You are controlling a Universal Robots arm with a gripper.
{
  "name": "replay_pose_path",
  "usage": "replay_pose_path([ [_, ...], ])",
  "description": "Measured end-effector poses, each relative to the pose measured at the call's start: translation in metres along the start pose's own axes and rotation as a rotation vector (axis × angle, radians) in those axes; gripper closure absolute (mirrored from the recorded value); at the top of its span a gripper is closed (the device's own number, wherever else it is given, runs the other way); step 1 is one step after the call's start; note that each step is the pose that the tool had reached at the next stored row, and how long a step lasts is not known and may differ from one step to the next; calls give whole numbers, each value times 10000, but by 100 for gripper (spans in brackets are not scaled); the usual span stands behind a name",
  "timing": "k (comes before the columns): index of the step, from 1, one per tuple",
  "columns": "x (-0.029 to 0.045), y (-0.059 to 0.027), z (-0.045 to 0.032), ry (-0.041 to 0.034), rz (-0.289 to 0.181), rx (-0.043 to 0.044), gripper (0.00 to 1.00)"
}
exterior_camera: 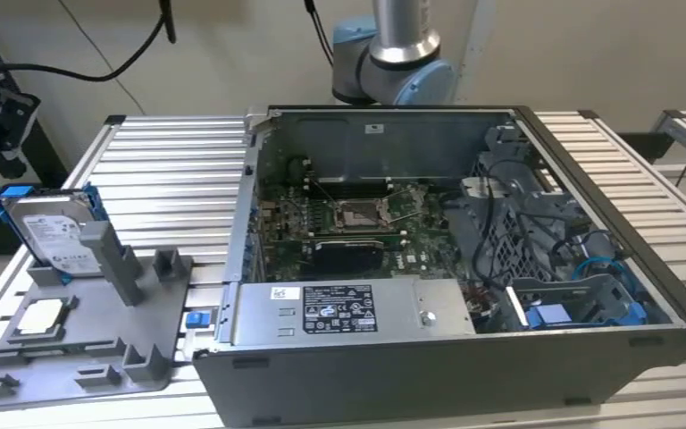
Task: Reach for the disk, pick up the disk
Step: 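Reach for the disk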
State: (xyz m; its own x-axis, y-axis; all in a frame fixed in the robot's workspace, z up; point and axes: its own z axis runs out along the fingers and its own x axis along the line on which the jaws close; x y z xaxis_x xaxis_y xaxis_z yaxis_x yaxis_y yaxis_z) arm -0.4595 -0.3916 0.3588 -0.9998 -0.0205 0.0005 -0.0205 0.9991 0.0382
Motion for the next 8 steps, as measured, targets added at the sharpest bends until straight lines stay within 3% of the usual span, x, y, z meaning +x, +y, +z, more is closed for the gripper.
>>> replay_pose_path([
  [4,88,-1,1,0,-7,0,100],
  [8,128,-2,0,1,-13,1,100],
])
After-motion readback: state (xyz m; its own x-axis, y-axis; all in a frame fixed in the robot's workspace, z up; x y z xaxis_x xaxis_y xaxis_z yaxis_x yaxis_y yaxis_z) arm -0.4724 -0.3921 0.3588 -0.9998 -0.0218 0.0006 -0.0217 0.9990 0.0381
